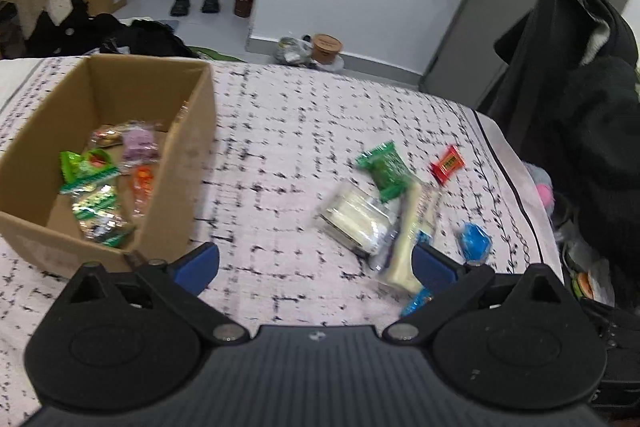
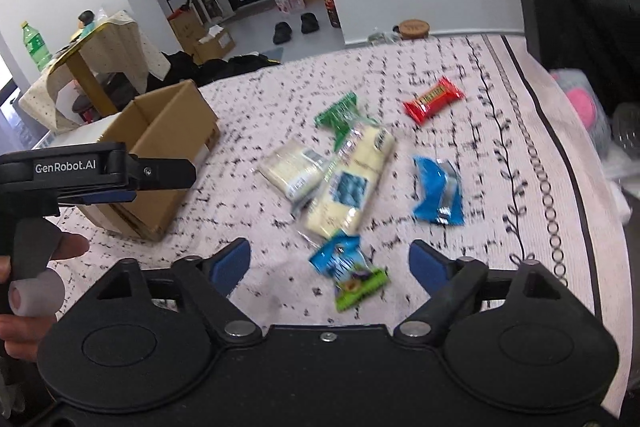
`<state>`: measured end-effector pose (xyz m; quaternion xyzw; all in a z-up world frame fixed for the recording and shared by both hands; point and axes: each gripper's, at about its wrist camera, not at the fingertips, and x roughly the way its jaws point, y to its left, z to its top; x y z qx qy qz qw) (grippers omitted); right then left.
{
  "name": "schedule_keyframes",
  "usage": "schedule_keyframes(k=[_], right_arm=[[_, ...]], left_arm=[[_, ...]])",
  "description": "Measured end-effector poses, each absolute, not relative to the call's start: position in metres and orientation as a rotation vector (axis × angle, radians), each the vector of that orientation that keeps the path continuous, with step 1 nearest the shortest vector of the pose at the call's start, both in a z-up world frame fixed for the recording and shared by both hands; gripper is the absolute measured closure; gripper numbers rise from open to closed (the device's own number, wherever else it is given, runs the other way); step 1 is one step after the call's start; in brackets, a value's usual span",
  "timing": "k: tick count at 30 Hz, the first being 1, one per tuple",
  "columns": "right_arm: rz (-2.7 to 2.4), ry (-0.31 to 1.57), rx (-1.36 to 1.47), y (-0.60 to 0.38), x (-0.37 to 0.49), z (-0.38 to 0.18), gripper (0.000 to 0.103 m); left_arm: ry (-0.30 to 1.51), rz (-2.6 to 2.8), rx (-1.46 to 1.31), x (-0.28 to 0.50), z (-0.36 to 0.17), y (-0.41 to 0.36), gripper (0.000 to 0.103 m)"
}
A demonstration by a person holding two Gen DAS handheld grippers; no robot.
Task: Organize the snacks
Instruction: 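Move both tools back over the remaining snacks, then grasp the blue-green packet with right gripper while left gripper grasps long cream cake bar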
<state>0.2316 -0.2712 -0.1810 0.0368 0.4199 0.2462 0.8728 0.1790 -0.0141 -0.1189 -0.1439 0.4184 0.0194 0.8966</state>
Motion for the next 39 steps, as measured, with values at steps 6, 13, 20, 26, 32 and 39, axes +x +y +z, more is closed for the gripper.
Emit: schedule_keyframes(k=[6,13,20,26,32,39], right_arm=[[0.523,0.897,0.094,-0.274,0.238,-0.196,0.037],[0.526,0.921,0.061,-0.263,0.253,-0.218,0.046],[0.522,0.952,0.019,-0.255,0.260,-0.236,0.060],[0.493,0.953,0.009,-0.256,0.260,-0.235,0.074],[0.428,0.922,0.074,-0.280,0.263,-0.220,0.075],[0.354,0.911,0.102,-0.300,0.266,-0.217,0.075]], left_arm=[[0.885,-0.019,-0.273,0.186,-0.132,-0.028,0.007],[0.919,-0.054,-0.272,0.199,-0.152,-0.035,0.032],[0.941,-0.095,-0.267,0.206,-0.163,-0.041,0.037],[0.941,-0.146,-0.259,0.210,-0.166,-0.050,0.038],[0.946,-0.178,-0.245,0.216,-0.169,-0.061,0.041],[0.962,-0.190,-0.238,0.226,-0.179,-0.072,0.048]])
